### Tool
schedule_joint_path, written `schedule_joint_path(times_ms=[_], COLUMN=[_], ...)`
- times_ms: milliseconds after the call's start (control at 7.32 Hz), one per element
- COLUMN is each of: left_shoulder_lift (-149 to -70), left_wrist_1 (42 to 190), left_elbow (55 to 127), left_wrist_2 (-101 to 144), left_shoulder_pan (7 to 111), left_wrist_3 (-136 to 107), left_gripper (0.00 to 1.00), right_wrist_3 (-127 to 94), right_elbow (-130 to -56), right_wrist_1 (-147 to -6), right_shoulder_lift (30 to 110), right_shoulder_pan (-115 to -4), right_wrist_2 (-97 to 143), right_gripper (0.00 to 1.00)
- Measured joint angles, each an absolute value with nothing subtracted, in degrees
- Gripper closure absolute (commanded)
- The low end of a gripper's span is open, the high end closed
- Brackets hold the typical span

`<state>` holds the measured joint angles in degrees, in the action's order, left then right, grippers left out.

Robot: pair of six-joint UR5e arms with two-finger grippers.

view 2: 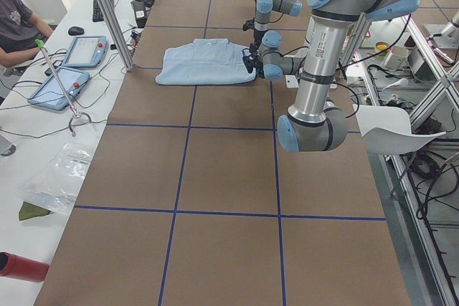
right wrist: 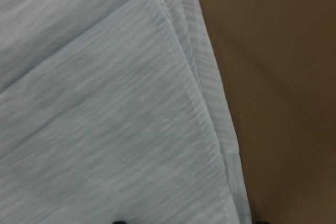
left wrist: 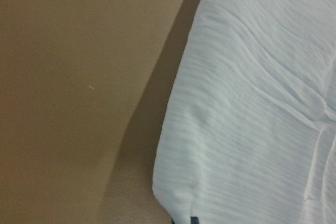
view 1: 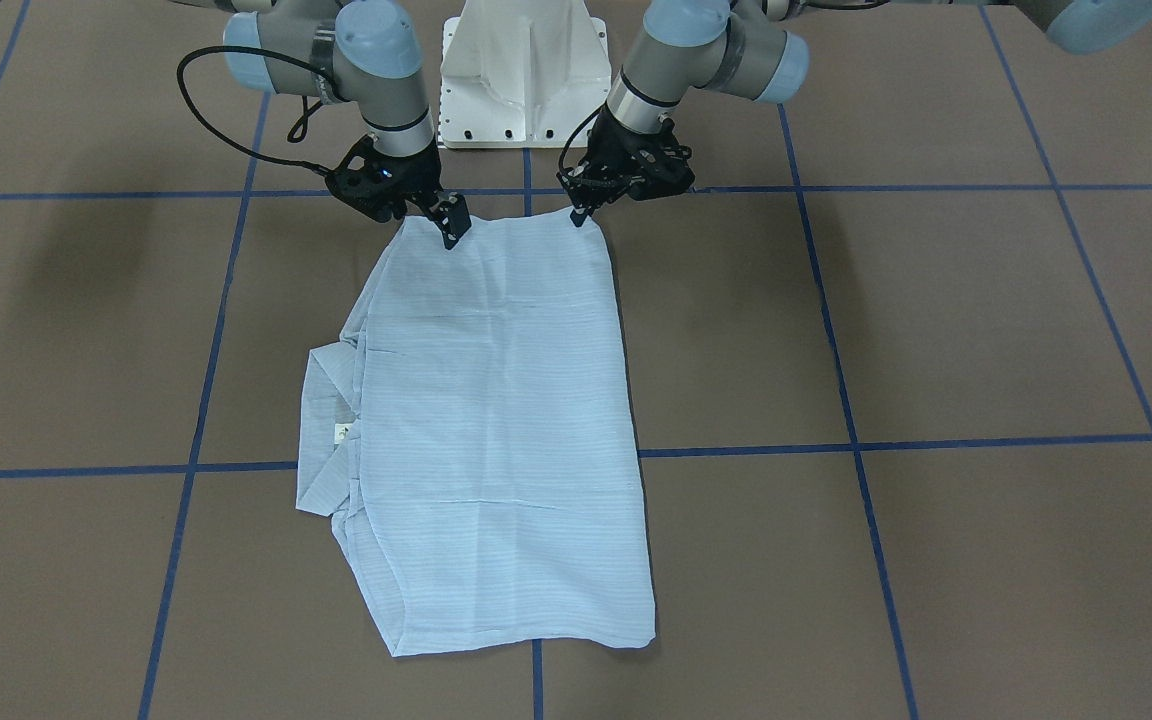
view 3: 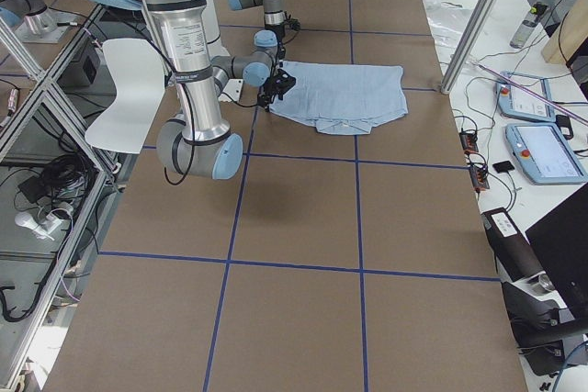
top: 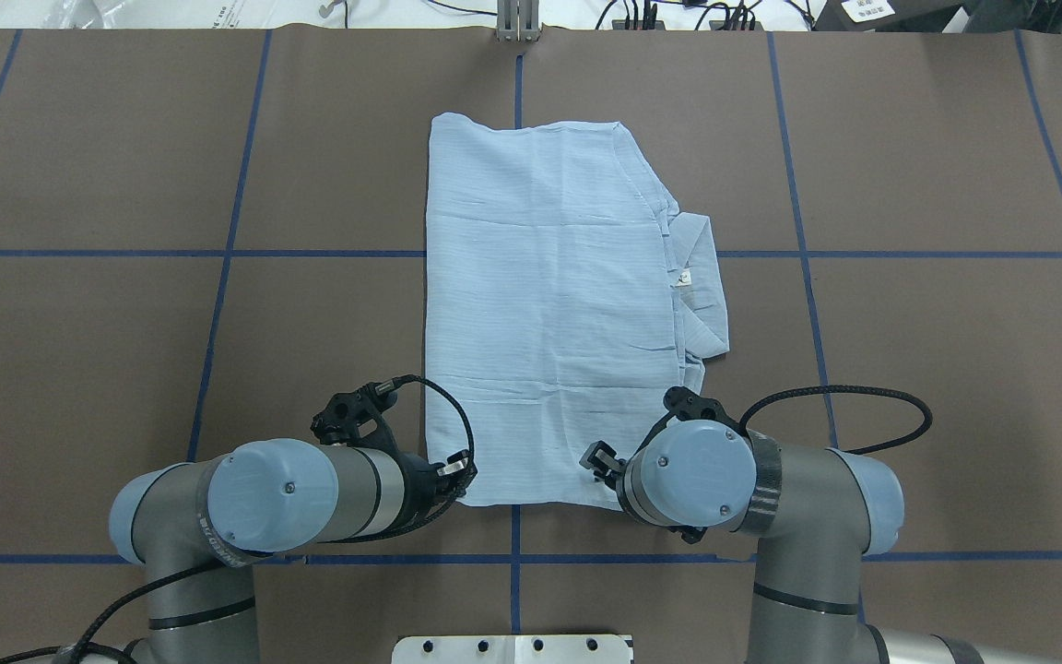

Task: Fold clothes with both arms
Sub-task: 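Lower the right gripper onto the near edge beside the left gripper and grasp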

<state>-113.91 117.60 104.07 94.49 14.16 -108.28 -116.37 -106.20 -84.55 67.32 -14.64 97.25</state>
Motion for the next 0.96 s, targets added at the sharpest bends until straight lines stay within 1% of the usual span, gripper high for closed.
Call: schedule_joint_path(times_ms=[137,273,410,547,957], left_shoulder_lift=[-113.9,-113.9,-113.9,-113.9,-113.9], left_wrist_1=[117.6,117.6,117.6,117.6,117.6], left_elbow=[104.0,104.0,104.0,103.9,103.5], left_wrist_2=[94.4,94.4,94.3,94.3,94.3], left_shoulder_pan=[14.2,14.2,14.2,14.2,14.2], left_wrist_3=[-108.3,-108.3,-108.3,-108.3,-108.2], left_gripper=[1.0,1.0,1.0,1.0,1.0], right_wrist_3=[-116.4,-116.4,-116.4,-116.4,-116.4], right_elbow=[-106.3,-106.3,-106.5,-106.8,-107.2], right_wrist_1=[-84.6,-84.5,-84.5,-84.6,-84.8], right_shoulder_lift=[67.3,67.3,67.2,67.0,66.9], right_shoulder_pan=[-14.6,-14.6,-14.5,-14.6,-15.0], right_wrist_2=[97.2,97.3,97.8,98.1,98.5], right_gripper=[0.77,0.91,0.98,1.0,1.0])
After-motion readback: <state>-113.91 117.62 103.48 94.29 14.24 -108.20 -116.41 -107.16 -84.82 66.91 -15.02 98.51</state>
